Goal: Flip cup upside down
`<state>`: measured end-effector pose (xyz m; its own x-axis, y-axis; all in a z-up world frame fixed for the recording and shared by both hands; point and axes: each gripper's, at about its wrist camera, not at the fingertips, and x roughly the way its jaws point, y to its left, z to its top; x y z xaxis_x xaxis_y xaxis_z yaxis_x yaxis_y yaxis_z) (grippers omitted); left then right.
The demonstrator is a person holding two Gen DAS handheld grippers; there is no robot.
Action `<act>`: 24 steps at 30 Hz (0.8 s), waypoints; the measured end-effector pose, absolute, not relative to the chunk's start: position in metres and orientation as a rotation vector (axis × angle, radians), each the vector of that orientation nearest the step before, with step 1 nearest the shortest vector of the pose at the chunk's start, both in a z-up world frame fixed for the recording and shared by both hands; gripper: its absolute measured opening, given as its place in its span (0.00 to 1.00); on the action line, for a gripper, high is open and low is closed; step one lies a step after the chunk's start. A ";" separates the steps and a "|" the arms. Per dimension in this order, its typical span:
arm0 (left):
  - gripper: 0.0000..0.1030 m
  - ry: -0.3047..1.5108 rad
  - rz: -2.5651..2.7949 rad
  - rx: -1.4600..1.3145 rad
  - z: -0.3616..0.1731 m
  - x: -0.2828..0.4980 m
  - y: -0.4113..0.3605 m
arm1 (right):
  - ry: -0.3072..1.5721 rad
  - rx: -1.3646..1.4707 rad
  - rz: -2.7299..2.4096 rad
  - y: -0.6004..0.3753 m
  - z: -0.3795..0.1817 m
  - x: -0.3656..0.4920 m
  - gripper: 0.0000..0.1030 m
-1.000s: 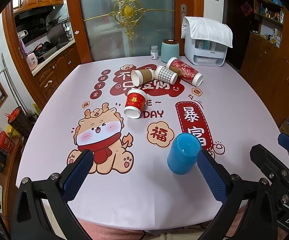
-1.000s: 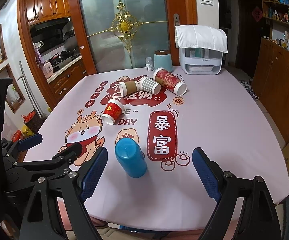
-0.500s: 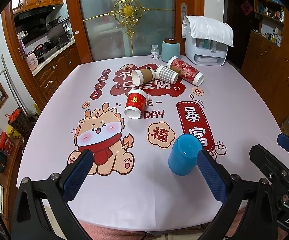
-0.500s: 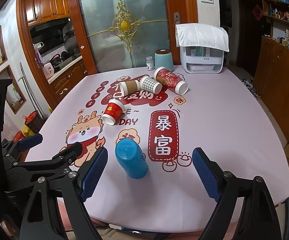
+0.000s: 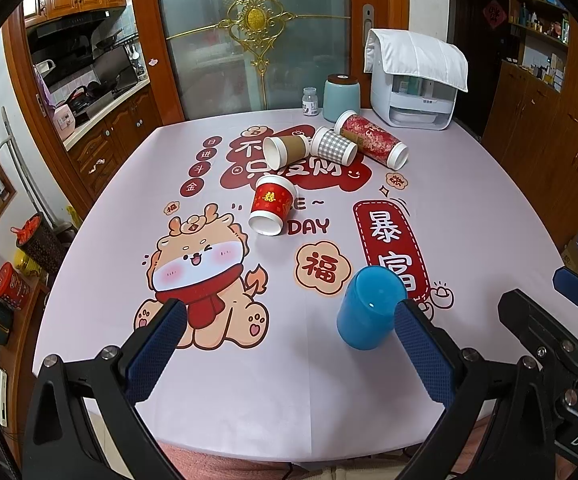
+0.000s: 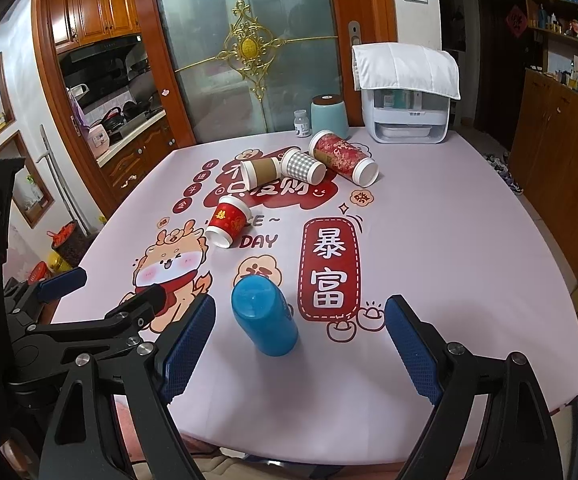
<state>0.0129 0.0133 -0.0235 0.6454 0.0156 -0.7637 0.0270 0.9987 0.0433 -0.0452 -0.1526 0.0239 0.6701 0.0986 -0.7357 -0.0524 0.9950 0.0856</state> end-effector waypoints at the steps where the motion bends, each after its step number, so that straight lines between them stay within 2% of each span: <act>1: 0.99 0.870 -0.007 0.053 -0.024 0.013 0.013 | 0.833 0.059 0.086 -0.151 0.022 -0.045 0.85; 24: 0.99 0.871 -0.009 0.055 -0.023 0.014 0.014 | 0.833 0.062 0.085 -0.148 0.021 -0.045 0.85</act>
<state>0.0141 0.0142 -0.0229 0.6438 0.0143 -0.7651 0.0303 0.9986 0.0441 -0.0446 -0.1476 0.0212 0.6693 0.1002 -0.7362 -0.0514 0.9947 0.0886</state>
